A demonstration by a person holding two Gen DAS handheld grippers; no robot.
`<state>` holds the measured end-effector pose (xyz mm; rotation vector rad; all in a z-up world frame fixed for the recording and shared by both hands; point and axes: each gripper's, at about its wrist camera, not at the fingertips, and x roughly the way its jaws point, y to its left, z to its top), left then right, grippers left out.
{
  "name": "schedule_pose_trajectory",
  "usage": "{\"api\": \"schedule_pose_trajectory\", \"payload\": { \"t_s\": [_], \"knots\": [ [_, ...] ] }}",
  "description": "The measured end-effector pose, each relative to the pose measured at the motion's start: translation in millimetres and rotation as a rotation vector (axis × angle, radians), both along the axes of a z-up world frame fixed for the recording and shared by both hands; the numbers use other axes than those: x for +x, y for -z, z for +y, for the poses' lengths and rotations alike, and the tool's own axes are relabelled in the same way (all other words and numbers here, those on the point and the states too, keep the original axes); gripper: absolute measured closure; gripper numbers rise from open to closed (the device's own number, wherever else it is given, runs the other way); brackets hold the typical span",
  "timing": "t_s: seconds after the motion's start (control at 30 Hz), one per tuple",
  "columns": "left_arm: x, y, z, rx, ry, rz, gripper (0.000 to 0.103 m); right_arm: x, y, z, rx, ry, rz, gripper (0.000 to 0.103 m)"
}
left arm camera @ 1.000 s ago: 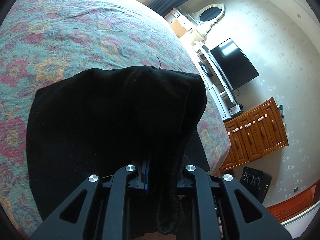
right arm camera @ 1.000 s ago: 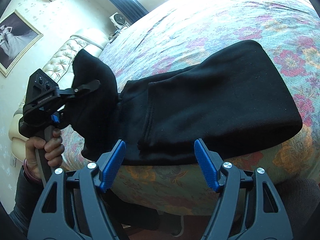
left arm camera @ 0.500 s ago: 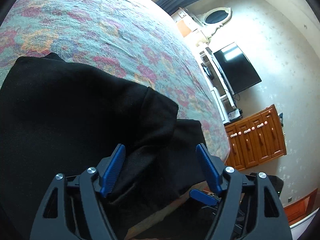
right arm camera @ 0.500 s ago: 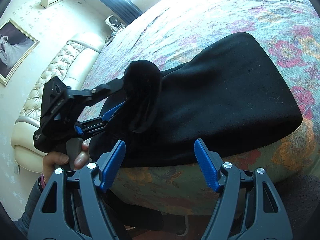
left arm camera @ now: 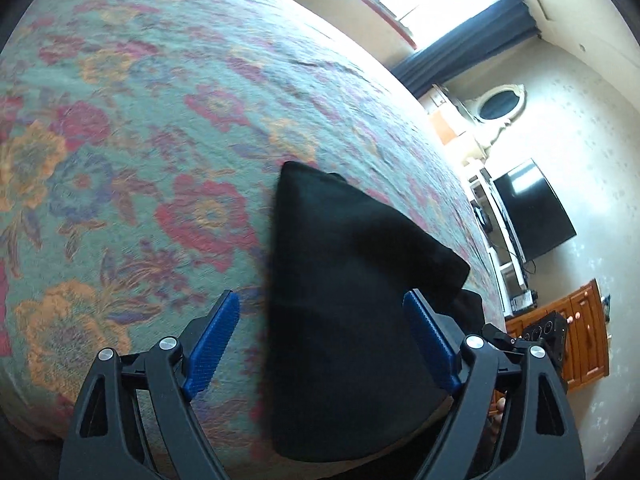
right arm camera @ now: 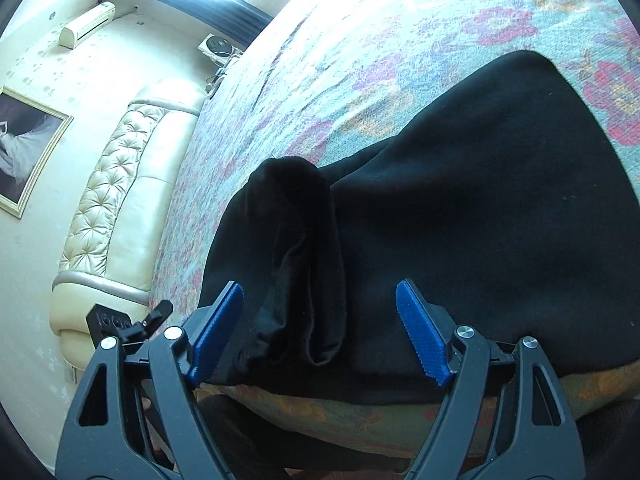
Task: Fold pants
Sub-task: 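Grasp the folded trouser end with the right gripper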
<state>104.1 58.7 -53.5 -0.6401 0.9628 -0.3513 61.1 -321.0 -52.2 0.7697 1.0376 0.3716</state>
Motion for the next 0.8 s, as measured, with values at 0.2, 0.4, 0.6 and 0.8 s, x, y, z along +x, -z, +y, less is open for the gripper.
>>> {"api": "schedule_pose_trajectory", "payload": {
  "t_s": [0.2, 0.4, 0.6, 0.8],
  "knots": [
    [-2.4, 26.0, 8.1, -0.015, -0.037, 0.061, 0.021, 16.4, 11.9, 24.6, 0.055, -0.061, 0.035, 0.024],
    [-2.9, 24.8, 4.0, -0.001, -0.03, 0.043, 0.02, 24.5, 14.1, 41.7, -0.029, -0.112, 0.065, 0.065],
    [-1.0, 26.0, 4.3, -0.017, -0.036, 0.041, 0.018, 22.6, -4.4, 47.2, -0.047, -0.147, 0.025, 0.091],
    [-1.5, 22.3, 4.7, -0.054, -0.027, 0.042, 0.018, 17.1, -60.1, 37.6, -0.039, -0.179, -0.097, 0.092]
  ]
}}
